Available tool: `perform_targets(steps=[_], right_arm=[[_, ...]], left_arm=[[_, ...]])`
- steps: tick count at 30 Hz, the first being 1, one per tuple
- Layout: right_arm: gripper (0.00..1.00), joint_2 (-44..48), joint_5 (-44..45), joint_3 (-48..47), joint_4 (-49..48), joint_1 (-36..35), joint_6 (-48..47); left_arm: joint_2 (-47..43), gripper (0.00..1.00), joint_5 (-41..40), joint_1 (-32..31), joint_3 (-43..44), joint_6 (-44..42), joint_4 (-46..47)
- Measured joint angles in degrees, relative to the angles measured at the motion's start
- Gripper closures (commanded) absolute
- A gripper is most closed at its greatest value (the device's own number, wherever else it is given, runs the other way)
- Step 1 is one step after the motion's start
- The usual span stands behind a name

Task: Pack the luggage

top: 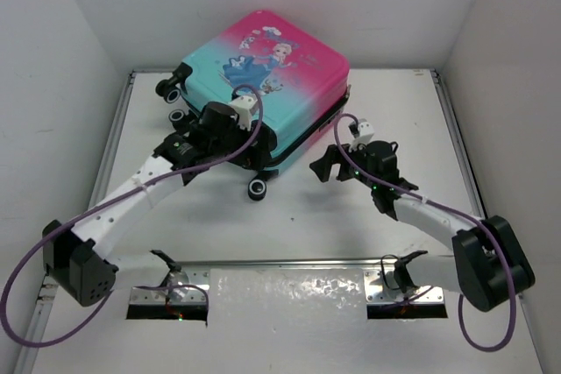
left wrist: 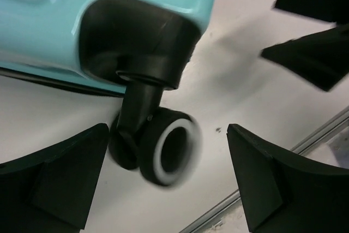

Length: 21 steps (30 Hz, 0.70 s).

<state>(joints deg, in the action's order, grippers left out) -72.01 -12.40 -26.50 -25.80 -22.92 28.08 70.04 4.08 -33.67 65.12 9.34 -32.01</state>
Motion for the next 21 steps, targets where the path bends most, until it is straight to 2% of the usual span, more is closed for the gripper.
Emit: perform_targets(steps=[6, 7, 9, 10, 11, 13, 17, 21], right_arm=[[0.01, 11.0, -0.3, 4.2, 3.6, 0.7, 0.1], [0.01, 12.8, -0.3, 4.9, 3.6, 0.7, 0.2], [0.01, 15.3, -0.7, 6.0, 3.6, 0.7, 0.3], [0.01, 16.5, -0.9, 6.6, 3.8, 0.7, 0.4], [0.01, 17.2, -1.0, 6.9, 4.1, 0.7, 0.4], [0.01, 18.5, -1.0, 7.0, 5.7, 0.7, 0.2], [0.01, 21.4, 1.7, 6.8, 11.3, 0.7, -1.3], [0.01, 22.7, 6.4, 4.9, 18.1, 1.2, -3.7]], left_arm=[[8.3, 0.13, -3.3, 0.0, 0.0, -0.9, -1.0], [10.2, 0.2, -4.1, 0.0, 0.9, -1.2, -1.3], [14.6, 0.43, -5.5, 0.0, 3.2, -1.6, -1.4], [16.5, 0.85, -5.7, -0.1, 4.8, -1.7, -2.4], [18.0, 0.99, -4.7, -0.4, 6.2, -3.0, -3.9], [19.3, 1.0, -5.8, -2.9, 7.5, -5.7, -3.9], [19.3, 1.0, -10.7, -7.0, 7.7, -2.7, -2.9], [16.0, 1.0, -19.9, -13.8, 3.6, -0.1, -0.4]])
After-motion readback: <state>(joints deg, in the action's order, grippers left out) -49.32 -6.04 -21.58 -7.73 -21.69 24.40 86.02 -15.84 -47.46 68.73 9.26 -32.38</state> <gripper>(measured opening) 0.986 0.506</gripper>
